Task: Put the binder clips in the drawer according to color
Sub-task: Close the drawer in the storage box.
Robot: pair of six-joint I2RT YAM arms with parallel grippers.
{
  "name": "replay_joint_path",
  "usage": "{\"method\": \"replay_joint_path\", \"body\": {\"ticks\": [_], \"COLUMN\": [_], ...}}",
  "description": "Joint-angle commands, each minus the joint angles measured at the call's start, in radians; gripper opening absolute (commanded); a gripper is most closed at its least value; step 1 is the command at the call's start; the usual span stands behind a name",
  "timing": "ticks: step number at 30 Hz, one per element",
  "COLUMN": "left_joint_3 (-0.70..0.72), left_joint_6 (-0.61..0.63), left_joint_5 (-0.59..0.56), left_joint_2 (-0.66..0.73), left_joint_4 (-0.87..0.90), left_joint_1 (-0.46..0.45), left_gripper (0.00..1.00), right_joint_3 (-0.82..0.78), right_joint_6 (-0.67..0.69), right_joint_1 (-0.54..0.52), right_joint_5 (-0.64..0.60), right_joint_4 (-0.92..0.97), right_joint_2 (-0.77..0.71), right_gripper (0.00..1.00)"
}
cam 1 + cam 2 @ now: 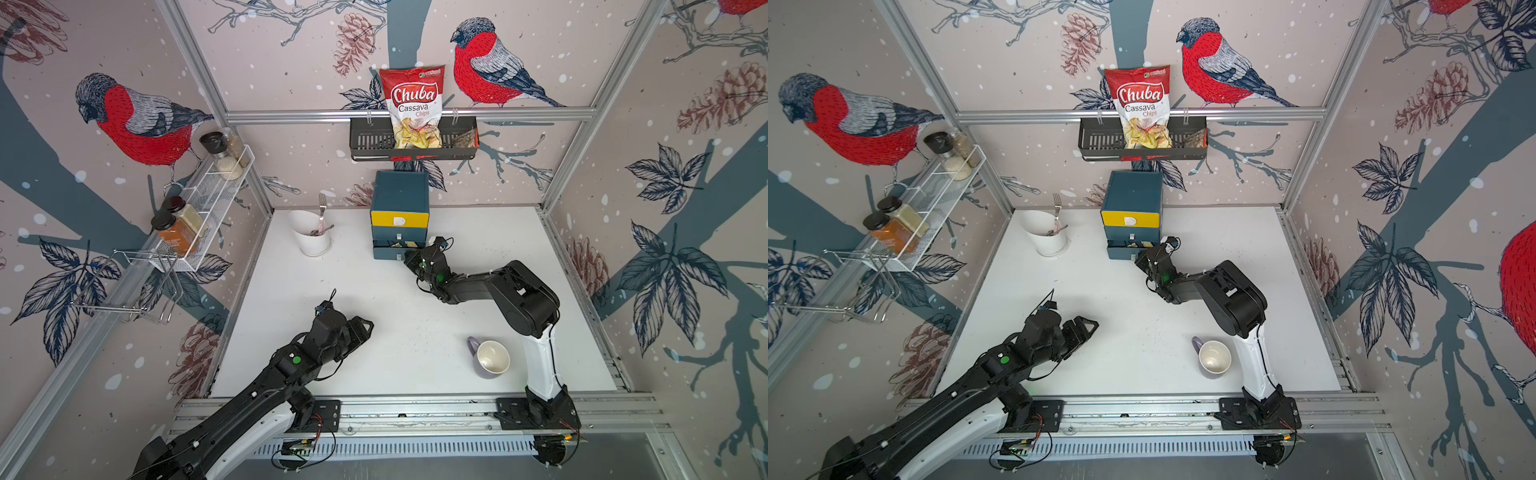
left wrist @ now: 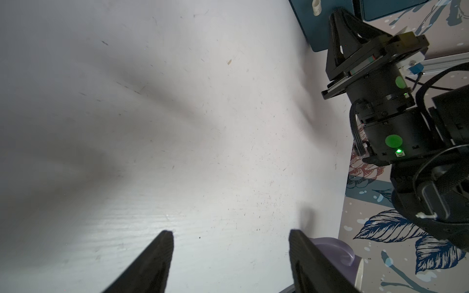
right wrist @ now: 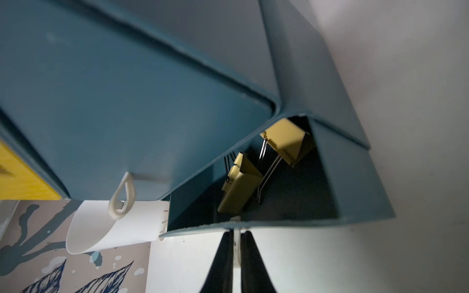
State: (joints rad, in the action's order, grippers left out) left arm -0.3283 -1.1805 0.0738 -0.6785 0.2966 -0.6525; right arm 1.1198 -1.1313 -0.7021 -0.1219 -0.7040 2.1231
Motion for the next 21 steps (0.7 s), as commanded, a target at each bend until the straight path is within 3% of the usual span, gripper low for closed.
{"method": "replay_joint_path", "body": {"ticks": [1,21], "left_joint_3": [-0.008,-0.021], "left_joint_6": [0.006,0.009], "left_joint_5": [-0.013,-0.02], "left_joint_2": [-0.001,0.014], "left_joint_4": [-0.035,-0.023], "left_joint_1": [-0.001,-0.001], "left_gripper": [0.76,0.77], "right_joint_3": [0.019,0.08], "right_joint_6": [-0.045,-0.142], "right_joint_1": [0.001,0.009], "right_joint_5": [-0.027,-0.062], "right_joint_4": [-0.051,-0.132], "right_joint_2": [0.02,0.107], "right_gripper": [0.14,0.17]}}
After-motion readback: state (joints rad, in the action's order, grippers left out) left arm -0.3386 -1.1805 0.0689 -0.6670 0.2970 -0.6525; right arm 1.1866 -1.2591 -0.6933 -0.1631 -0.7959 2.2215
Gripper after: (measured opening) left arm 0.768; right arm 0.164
